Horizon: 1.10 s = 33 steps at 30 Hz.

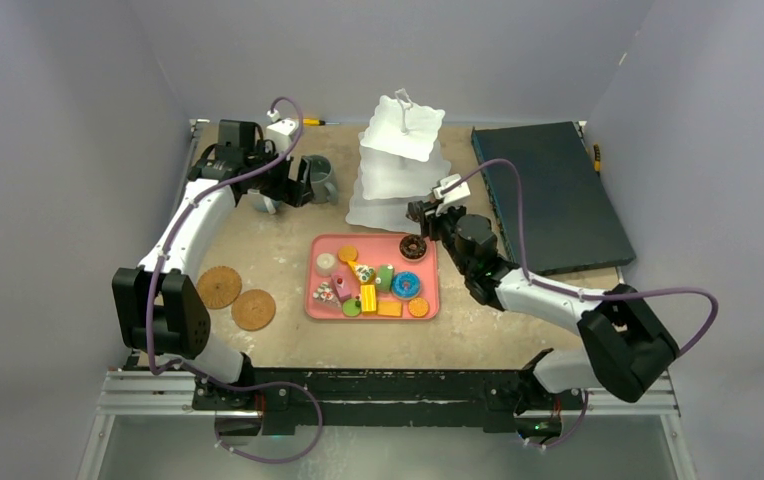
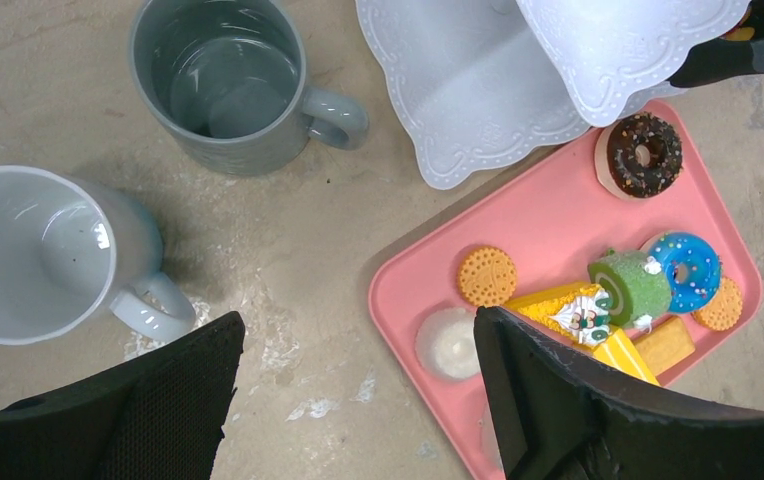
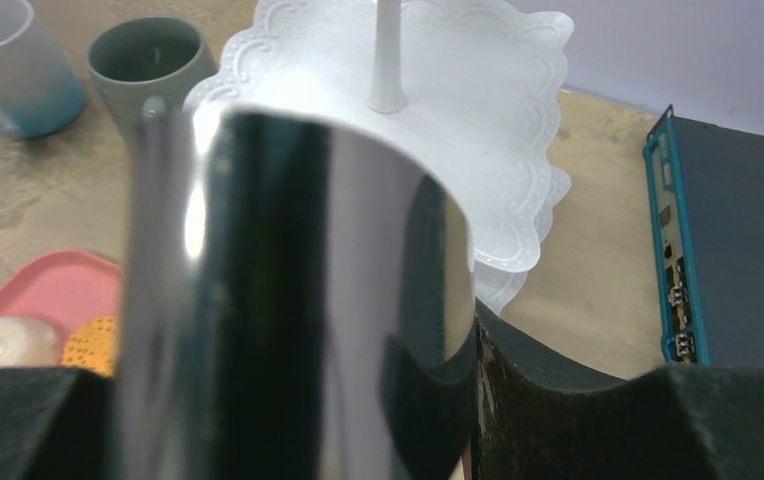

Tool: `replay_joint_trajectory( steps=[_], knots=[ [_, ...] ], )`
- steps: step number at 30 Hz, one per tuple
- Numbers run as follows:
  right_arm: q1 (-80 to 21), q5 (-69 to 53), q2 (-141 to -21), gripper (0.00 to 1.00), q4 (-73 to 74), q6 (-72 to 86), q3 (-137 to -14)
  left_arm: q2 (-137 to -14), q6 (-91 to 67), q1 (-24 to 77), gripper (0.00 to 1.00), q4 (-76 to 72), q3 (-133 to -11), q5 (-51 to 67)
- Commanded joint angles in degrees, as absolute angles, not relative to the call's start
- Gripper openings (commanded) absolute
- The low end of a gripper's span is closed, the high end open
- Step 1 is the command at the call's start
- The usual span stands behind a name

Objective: Serve the afternoon tea

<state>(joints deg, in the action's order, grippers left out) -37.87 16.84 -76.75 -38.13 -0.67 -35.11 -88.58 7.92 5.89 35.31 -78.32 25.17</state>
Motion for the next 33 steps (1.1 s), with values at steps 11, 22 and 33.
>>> replay_joint_trajectory(
  steps=[11,22,33],
  knots=[
    [-37.52,25.15,-83.38,0.33,-51.58,-0.46,-32.9,-86.36,7.45,5.19,0.84,34.19,-80.16,26.96],
    [-37.52,25.19,-82.88,0.59,-53.22,-0.51,-31.77,-85.34,7.15,5.09,0.87,33.76,-79.82,26.47],
    [-37.91,22.75,-74.43,0.7,-48.0,1.56,-30.36,-84.51,6.94,5.05,0.88,33.92,-79.82,26.55]
  ],
)
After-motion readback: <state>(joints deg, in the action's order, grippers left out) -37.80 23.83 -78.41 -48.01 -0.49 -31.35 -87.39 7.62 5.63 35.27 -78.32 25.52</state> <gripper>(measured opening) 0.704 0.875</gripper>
